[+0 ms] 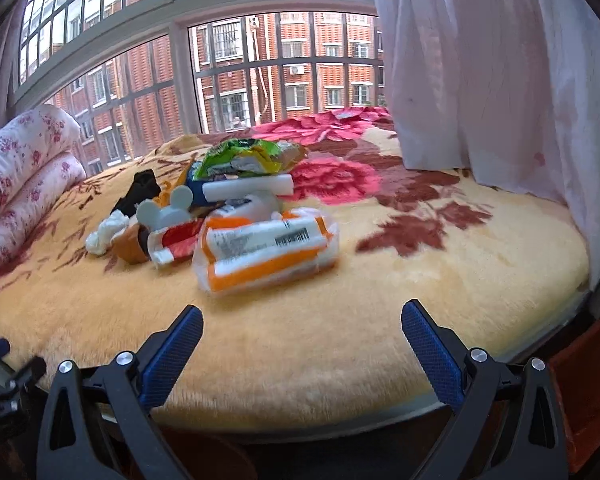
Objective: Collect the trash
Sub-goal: 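Reach the right gripper toward the orange-white wrapper bag on the bed, then grasp the orange-white bag with the right gripper while the left grasps the red-white cup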
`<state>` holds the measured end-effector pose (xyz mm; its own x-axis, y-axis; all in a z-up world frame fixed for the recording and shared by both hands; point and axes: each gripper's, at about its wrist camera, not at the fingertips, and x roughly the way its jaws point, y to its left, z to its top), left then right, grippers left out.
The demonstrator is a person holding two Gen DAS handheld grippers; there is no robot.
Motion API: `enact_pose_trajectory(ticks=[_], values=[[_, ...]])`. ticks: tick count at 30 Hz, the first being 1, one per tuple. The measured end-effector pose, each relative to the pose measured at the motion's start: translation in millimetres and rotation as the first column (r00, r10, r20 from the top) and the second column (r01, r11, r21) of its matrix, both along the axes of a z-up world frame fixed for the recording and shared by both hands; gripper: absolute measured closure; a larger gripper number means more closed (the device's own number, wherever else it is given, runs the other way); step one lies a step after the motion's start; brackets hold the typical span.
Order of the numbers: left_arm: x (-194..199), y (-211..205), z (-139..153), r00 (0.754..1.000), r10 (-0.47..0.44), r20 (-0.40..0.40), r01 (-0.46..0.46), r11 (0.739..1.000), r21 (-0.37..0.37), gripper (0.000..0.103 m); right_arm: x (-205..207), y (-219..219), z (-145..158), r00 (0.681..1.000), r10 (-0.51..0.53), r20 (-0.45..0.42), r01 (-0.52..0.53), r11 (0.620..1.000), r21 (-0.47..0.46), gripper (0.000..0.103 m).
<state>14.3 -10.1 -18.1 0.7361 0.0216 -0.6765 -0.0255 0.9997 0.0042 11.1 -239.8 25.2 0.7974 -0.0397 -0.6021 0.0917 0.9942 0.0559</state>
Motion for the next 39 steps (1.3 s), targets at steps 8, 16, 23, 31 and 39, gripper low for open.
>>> enact_pose_trajectory(ticks=[8,16,23,31,39], values=[[10.8,6.5,-8.2,1.0,0.007,-0.01,-0.007,1.0,-0.014,0.006,76.8,7.0,-4.7,0.992,0.117,-0.041,-0.116,0.993,0.022,0.005],[20.1,11.1,-12.6,1.0,0.015,-0.021,-0.016,0.999,-0.046,0.006,135.7,18.8,-32.9,0.935,0.315,-0.161,-0.318,0.948,0.006,0.004],[20.5,-2.8,-13.4,1.0,-0.011,-0.028,0.01,0.999,-0.043,0.006,144.8,37.0,-49.5,0.917,0.29,-0.275,-0.331,0.936,-0.119,0.004],[8.7,-13.0,-7.8,0.999,-0.032,0.004,0.032,0.999,0.028,0.006,141.4,50.3,-43.6,0.951,0.166,-0.262,-0.23,0.944,-0.235,0.005],[11.3,-8.3,-8.8,0.999,-0.032,0.003,0.032,0.999,0.026,0.006,113.4,36.1,-17.8,0.992,-0.007,-0.123,-0.016,0.982,-0.187,0.005]])
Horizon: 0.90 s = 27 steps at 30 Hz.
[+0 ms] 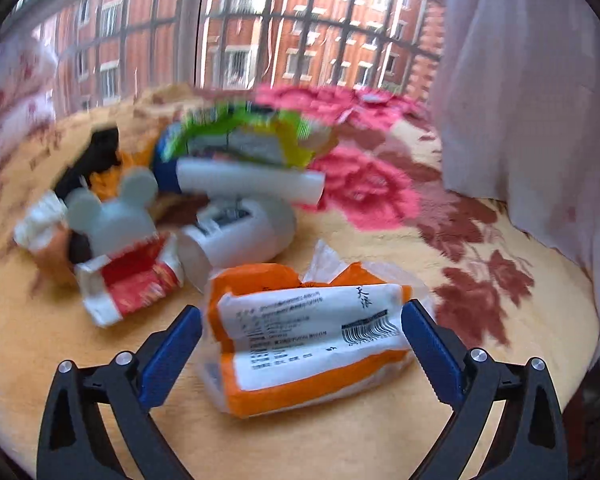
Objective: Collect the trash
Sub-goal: 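Grasp the orange-white bag with the right gripper while the left grasps the red-white cup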
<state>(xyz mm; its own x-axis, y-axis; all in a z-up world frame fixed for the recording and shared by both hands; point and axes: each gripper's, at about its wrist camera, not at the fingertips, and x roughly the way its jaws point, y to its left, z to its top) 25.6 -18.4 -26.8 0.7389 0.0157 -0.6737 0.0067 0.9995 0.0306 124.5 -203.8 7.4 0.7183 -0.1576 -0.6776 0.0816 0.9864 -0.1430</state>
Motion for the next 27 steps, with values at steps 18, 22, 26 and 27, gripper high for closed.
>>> enact_pose_trajectory(ticks=[18,22,26,27], values=[[-3.4,15.1,0.4,1.0,0.023,0.017,-0.022,0.999,-0.024,0.006,34.0,-33.7,-20.3,0.986,-0.014,-0.164,0.078,0.918,0.39,0.004],[-2.3,17.2,-2.4,0.999,0.031,0.011,-0.031,0.999,-0.01,0.006,63.9,-39.5,-27.0,0.97,-0.1,-0.221,0.197,0.857,0.477,0.006],[-2.8,19.1,-2.5,0.999,0.042,0.019,-0.042,0.999,0.007,0.006,80.6,-40.6,-36.6,0.962,-0.144,-0.232,0.243,0.84,0.486,0.057],[-3.2,19.2,-2.1,0.999,0.041,0.022,-0.041,0.999,0.01,0.006,77.9,-44.8,-36.3,0.964,-0.153,-0.216,0.245,0.827,0.507,0.066]])
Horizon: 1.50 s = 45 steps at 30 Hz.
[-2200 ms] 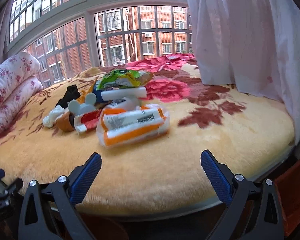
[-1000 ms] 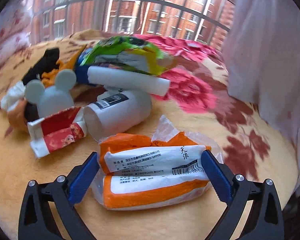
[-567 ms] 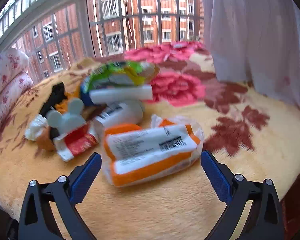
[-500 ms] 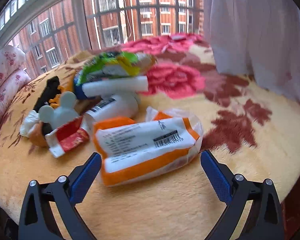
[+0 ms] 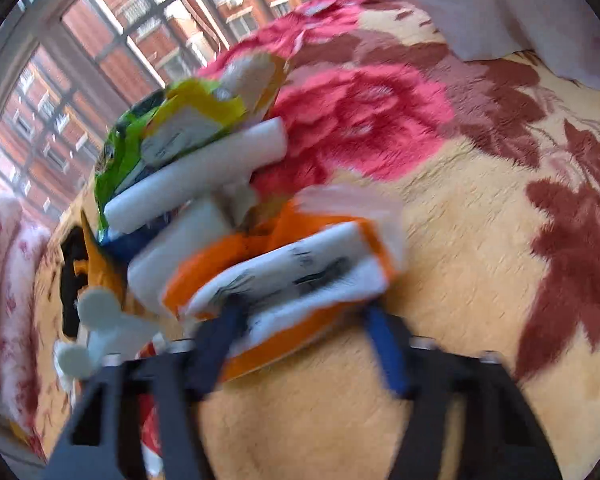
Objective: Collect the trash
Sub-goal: 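Grasp the orange-white bag with the right gripper while the left grasps the red-white cup, then carry both items down and release them into the orange bucket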
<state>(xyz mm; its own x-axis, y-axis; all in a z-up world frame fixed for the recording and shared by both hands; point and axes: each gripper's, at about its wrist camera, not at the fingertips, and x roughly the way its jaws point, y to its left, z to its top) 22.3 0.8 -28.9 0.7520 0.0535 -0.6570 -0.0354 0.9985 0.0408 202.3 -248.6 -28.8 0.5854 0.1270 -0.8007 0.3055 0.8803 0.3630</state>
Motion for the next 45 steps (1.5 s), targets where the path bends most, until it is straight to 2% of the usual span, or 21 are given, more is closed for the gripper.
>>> enact_pose_trajectory(ticks=[1,3,6,9,12,15,17,22,24,26,28,29,33,35,37,42,45], values=[[-0.2,-0.2,0.8,1.0,-0.002,0.005,0.002,1.0,0.001,0.006,-4.4,-5.9,-0.1,1.0,-0.002,0.023,0.002,0.999,0.038,0.07],[0.0,-1.5,1.7,1.0,-0.004,0.01,0.004,1.0,-0.006,0.006,-17.0,-17.7,0.0,0.998,-0.004,0.069,-0.003,0.994,0.108,0.087],[6.7,-8.4,3.7,1.0,-0.025,0.009,0.025,1.0,-0.016,0.006,-39.9,-37.3,4.0,0.986,0.014,0.164,-0.048,0.977,0.207,0.091],[21.0,-30.1,13.0,0.997,-0.072,0.023,0.072,0.997,-0.005,0.006,-70.6,-46.1,14.7,0.966,0.04,0.256,-0.099,0.971,0.22,0.091],[37.4,-57.9,24.6,0.989,-0.136,0.06,0.136,0.991,0.001,0.006,-104.0,-55.6,26.9,0.944,0.046,0.327,-0.115,0.974,0.195,0.091],[62.1,-94.2,30.9,0.972,-0.219,0.078,0.217,0.975,0.041,0.006,-138.3,-70.5,40.7,0.919,0.04,0.391,-0.103,0.985,0.141,0.091],[82.2,-117.0,30.5,0.96,-0.273,0.063,0.268,0.961,0.071,0.006,-151.7,-81.3,45.4,0.907,0.037,0.419,-0.097,0.988,0.124,0.091],[128.4,-148.5,18.2,0.953,-0.304,0.014,0.299,0.944,0.137,0.006,-181.7,-98.9,53.7,0.884,0.055,0.465,-0.104,0.991,0.081,0.091],[145.3,-149.1,12.3,0.951,-0.308,-0.018,0.308,0.944,0.114,0.007,-187.7,-100.4,53.5,0.881,0.062,0.47,-0.112,0.991,0.079,0.091],[163.3,-148.0,4.7,0.941,-0.328,-0.08,0.333,0.941,0.055,0.011,-192.4,-99.6,50.7,0.877,0.068,0.475,-0.119,0.99,0.078,0.09],[173.8,-150.5,-3.0,0.921,-0.365,-0.14,0.372,0.928,0.027,0.058,-193.8,-95.9,46.5,0.874,0.073,0.481,-0.128,0.988,0.082,0.09],[180.4,-152.0,-9.7,0.923,-0.342,-0.174,0.358,0.931,0.068,0.061,-195.0,-95.1,45.4,0.872,0.073,0.483,-0.131,0.988,0.086,0.09],[179.0,-139.7,-7.1,0.924,-0.353,-0.148,0.357,0.934,-0.002,0.079,-197.7,-86.6,39.8,0.867,0.081,0.492,-0.141,0.986,0.087,0.09],[169.8,-133.6,-2.6,0.926,-0.363,-0.104,0.362,0.932,-0.032,0.079,-199.1,-83.6,38.5,0.867,0.085,0.491,-0.144,0.986,0.085,0.09],[155.8,-131.4,4.2,0.931,-0.361,-0.048,0.361,0.932,-0.012,0.08,-201.7,-81.9,37.3,0.868,0.085,0.489,-0.147,0.985,0.091,0.09],[131.3,-130.4,20.2,0.934,-0.357,0.007,0.357,0.934,0.012,0.08,-207.3,-80.8,39.3,0.872,0.097,0.48,-0.149,0.986,0.071,0.09],[90.0,-116.3,37.0,0.931,-0.361,0.058,0.361,0.932,0.017,0.08,-215.7,-79.4,50.5,0.862,0.108,0.496,-0.151,0.987,0.047,0.09]])
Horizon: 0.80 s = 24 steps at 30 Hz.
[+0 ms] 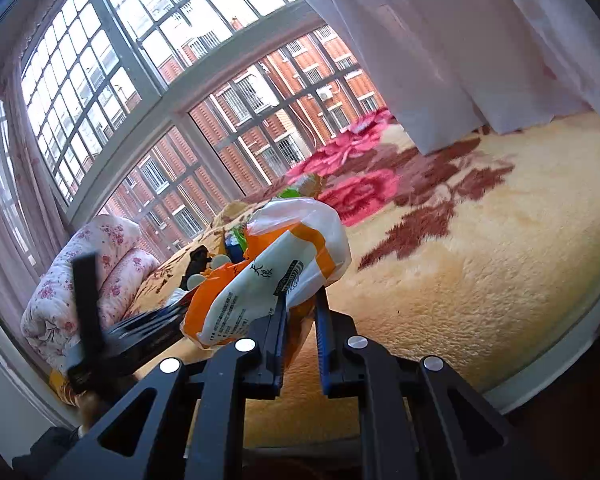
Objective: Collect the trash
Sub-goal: 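Carry both items down and release them into the orange bucket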
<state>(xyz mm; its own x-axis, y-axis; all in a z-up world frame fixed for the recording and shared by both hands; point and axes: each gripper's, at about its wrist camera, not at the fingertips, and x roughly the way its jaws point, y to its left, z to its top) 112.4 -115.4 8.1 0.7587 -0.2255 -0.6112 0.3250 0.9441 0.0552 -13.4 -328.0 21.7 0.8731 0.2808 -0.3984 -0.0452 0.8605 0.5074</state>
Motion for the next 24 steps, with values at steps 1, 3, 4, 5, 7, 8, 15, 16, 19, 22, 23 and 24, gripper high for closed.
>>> enact_pose_trajectory(ticks=[1,3,4,5,7,8,15,16,19,22,23,24], values=[[-17.5,5.9,5.0,1.0,0.0,0.018,0.0,1.0,-0.002,0.08,-2.0,1.1,2.9,1.0,0.002,0.005,-0.002,1.0,-0.01,0.09],[-42.9,16.2,10.0,1.0,0.001,0.028,-0.001,1.0,-0.008,0.08,-8.4,7.9,12.4,1.0,0.024,0.016,-0.023,0.999,-0.049,0.09],[-56.8,22.6,11.5,1.0,0.001,0.027,-0.001,1.0,-0.009,0.08,-13.1,14.6,17.6,0.999,0.051,0.016,-0.049,0.996,-0.076,0.09],[-74.7,29.7,11.8,1.0,0.003,0.027,-0.003,1.0,-0.001,0.08,-17.4,21.0,21.0,0.997,0.075,0.015,-0.073,0.993,-0.095,0.09],[-98.0,39.0,9.3,1.0,0.003,0.024,-0.003,1.0,0.015,0.08,-26.7,36.3,26.5,0.991,0.135,0.006,-0.133,0.98,-0.148,0.09],[-113.0,45.1,6.2,1.0,0.005,0.019,-0.005,1.0,0.025,0.08,-33.0,47.6,28.7,0.984,0.177,-0.009,-0.175,0.966,-0.188,0.09],[-170.3,81.1,-38.0,0.997,0.032,-0.077,-0.028,0.998,0.056,0.08,-65.8,117.8,2.2,0.901,0.382,-0.205,-0.433,0.822,-0.37,0.09],[-173.5,86.9,-50.4,0.992,0.036,-0.119,-0.031,0.998,0.047,0.08,-68.6,125.9,-4.9,0.889,0.392,-0.236,-0.457,0.801,-0.387,0.09],[-173.5,95.9,-79.5,0.978,0.052,-0.2,-0.042,0.998,0.055,0.08,-73.5,148.8,-32.8,0.835,0.424,-0.351,-0.542,0.743,-0.392,0.09],[-169.9,102.9,-107.5,0.955,0.062,-0.289,-0.049,0.997,0.053,0.08,-72.4,171.9,-63.5,0.78,0.43,-0.455,-0.612,0.676,-0.41,0.089],[-167.5,105.8,-114.0,0.948,0.068,-0.31,-0.055,0.997,0.051,0.08,-69.4,179.3,-77.9,0.758,0.427,-0.493,-0.636,0.653,-0.412,0.089],[-165.3,108.8,-118.2,0.943,0.073,-0.324,-0.061,0.997,0.046,0.08,-67.5,182.8,-85.5,0.747,0.426,-0.511,-0.647,0.643,-0.409,0.089]])
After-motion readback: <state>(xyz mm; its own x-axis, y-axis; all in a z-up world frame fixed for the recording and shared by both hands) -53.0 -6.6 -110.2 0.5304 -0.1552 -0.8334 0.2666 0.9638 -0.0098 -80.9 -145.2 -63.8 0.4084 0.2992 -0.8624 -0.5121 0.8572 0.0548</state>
